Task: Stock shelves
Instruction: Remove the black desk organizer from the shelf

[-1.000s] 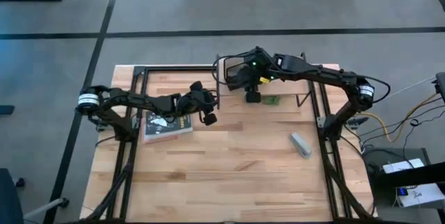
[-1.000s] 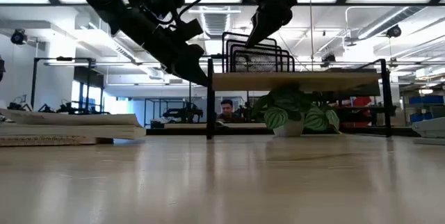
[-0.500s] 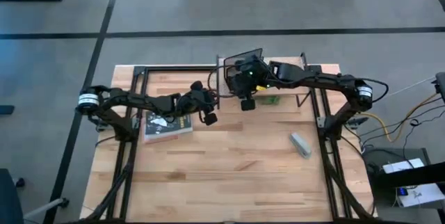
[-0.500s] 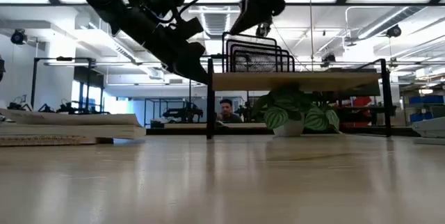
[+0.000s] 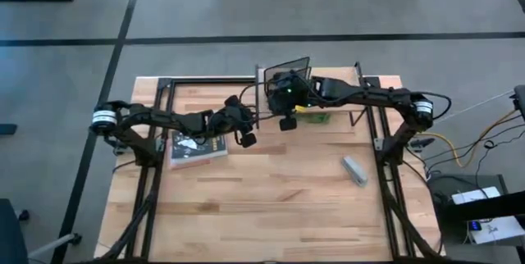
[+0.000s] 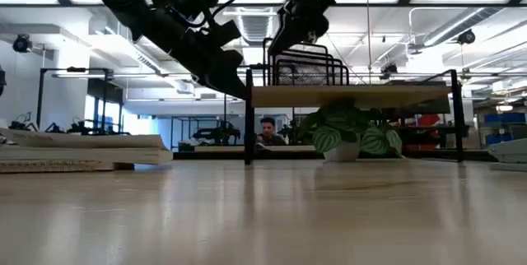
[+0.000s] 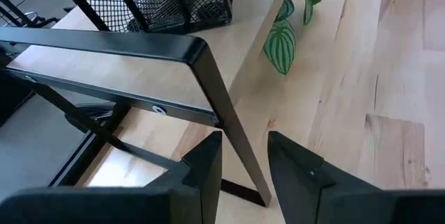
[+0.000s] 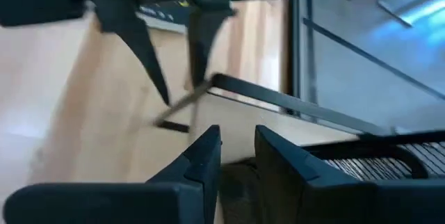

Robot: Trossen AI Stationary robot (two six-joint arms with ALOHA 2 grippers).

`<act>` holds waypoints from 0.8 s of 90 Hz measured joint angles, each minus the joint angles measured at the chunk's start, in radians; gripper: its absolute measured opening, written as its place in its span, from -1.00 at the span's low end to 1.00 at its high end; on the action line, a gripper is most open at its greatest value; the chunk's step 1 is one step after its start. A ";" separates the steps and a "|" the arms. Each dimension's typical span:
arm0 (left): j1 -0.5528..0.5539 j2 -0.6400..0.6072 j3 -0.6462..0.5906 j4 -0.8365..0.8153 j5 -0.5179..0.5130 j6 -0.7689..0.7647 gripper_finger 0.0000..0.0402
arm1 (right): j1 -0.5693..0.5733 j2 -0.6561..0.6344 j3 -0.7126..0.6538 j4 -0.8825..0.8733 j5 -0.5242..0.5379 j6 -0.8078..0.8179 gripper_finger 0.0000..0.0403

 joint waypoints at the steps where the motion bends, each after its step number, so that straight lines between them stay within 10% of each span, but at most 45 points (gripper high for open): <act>1: 0.000 0.000 0.000 0.000 0.000 0.000 -0.51 | 0.000 0.000 0.000 0.000 0.000 0.000 -0.67; 72: 0.000 0.000 0.000 -0.001 0.000 0.000 -0.51 | -0.021 -0.006 0.000 -0.046 0.000 -0.001 -0.52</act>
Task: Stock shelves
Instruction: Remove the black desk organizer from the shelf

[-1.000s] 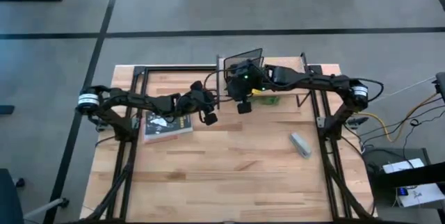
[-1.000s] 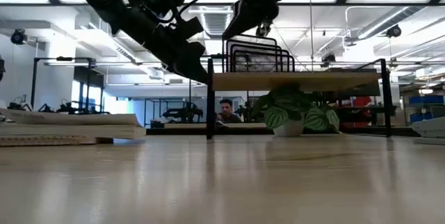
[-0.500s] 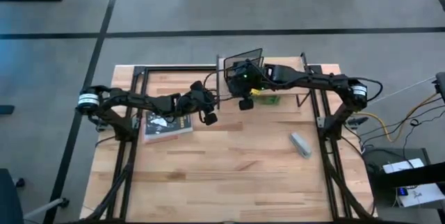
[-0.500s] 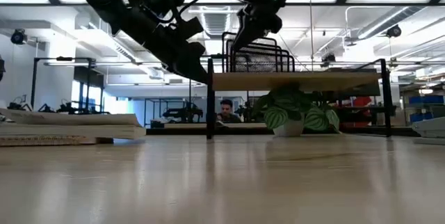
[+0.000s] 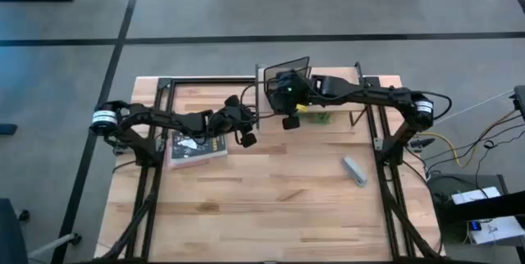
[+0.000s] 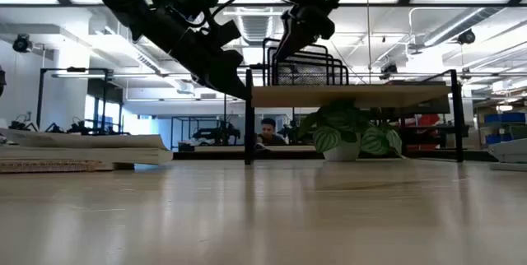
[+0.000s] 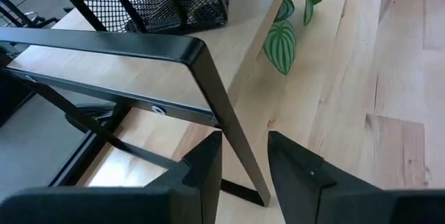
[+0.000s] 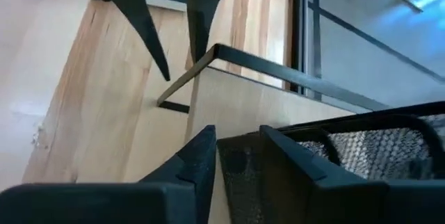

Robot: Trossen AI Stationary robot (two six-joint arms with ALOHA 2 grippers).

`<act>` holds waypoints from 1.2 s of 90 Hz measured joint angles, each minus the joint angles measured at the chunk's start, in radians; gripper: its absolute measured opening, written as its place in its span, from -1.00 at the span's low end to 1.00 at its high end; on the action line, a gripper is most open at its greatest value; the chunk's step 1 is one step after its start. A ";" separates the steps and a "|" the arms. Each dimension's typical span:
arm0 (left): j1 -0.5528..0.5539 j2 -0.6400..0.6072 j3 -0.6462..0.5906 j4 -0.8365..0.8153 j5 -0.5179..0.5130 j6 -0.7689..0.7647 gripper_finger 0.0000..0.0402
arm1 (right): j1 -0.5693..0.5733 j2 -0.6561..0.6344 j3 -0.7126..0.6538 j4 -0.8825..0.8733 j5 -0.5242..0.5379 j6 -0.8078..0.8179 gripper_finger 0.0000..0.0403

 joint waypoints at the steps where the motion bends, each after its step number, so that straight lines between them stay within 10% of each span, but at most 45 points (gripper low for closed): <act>1: 0.000 0.000 0.000 0.000 0.000 0.000 -0.51 | 0.000 0.000 0.000 0.003 0.000 0.000 -0.52; 108: 0.000 0.000 0.000 0.000 0.000 0.000 -0.51 | -0.067 0.050 0.000 0.003 -0.132 0.029 -0.80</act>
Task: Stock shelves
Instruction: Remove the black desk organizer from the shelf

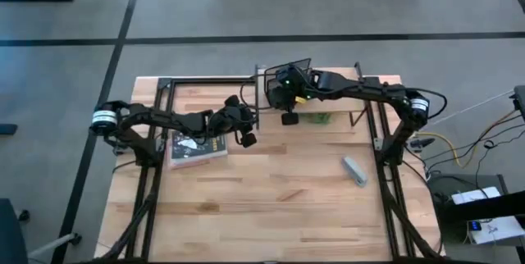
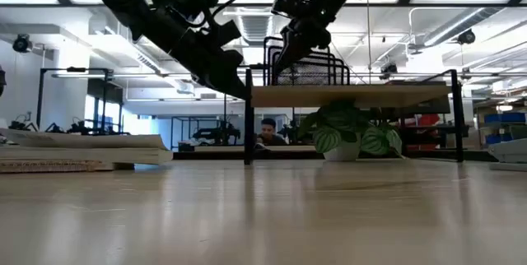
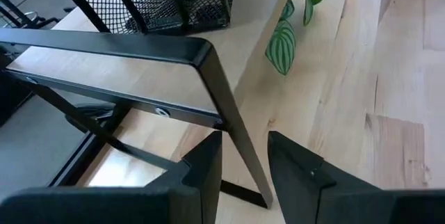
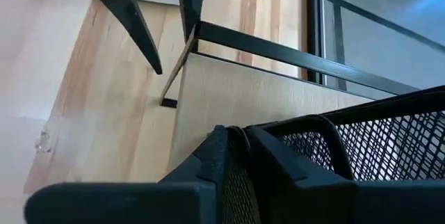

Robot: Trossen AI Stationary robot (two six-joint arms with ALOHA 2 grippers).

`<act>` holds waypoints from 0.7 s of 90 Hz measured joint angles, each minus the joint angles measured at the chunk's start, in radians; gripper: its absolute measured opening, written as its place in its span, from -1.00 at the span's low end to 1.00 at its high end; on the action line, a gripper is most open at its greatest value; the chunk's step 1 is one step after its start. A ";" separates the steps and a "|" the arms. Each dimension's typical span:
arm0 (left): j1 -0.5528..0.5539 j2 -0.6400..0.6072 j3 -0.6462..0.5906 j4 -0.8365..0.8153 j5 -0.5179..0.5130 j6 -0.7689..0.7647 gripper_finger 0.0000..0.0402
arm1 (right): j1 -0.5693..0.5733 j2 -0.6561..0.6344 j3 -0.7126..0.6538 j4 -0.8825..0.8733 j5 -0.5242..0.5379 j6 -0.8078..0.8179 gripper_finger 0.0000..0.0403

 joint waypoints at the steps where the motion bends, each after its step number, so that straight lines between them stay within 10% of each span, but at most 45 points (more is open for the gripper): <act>1: 0.000 0.000 0.000 0.000 0.000 0.000 -0.51 | 0.000 0.000 0.000 0.000 -0.001 0.001 -0.80; 63: 0.000 0.000 0.000 0.000 0.001 0.000 -0.51 | 0.007 -0.013 0.000 -0.013 -0.009 0.015 -1.00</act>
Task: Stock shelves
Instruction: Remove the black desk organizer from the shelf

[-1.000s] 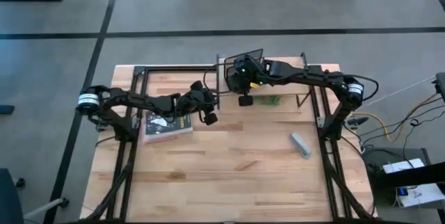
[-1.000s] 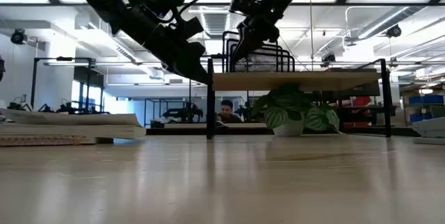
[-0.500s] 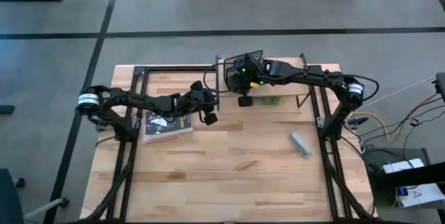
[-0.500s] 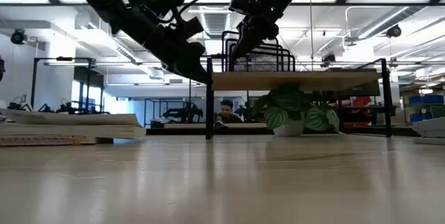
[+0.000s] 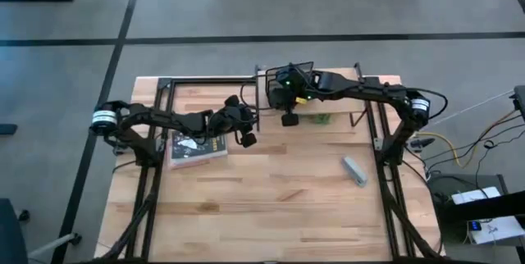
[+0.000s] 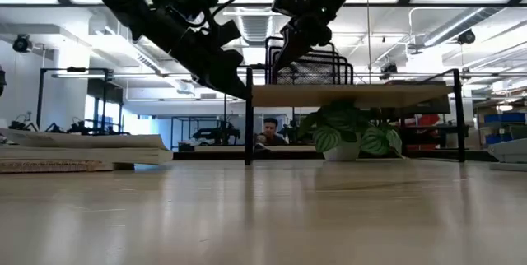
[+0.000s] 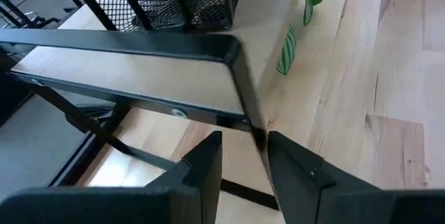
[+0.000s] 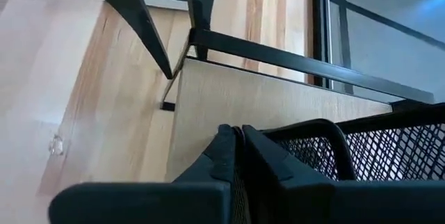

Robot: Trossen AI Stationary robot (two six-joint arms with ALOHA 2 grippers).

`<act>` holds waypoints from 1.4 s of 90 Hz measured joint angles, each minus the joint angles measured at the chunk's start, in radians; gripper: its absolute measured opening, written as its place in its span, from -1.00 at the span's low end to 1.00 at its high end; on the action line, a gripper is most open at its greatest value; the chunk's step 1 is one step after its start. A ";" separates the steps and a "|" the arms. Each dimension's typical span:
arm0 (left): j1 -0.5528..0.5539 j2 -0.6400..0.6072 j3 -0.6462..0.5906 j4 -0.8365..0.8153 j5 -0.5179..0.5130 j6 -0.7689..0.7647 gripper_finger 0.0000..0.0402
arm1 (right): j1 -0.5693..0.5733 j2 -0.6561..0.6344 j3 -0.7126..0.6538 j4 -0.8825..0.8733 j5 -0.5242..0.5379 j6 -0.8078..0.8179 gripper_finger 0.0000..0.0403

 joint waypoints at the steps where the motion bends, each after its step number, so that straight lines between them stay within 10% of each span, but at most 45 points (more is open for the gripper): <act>1: 0.000 0.000 0.000 0.000 0.000 0.000 -0.51 | 0.001 -0.001 0.000 0.000 0.000 0.001 -1.00; 126: 0.000 0.000 0.000 -0.001 -0.001 0.000 -0.51 | 0.289 -0.105 -0.001 -0.186 0.275 0.055 -1.00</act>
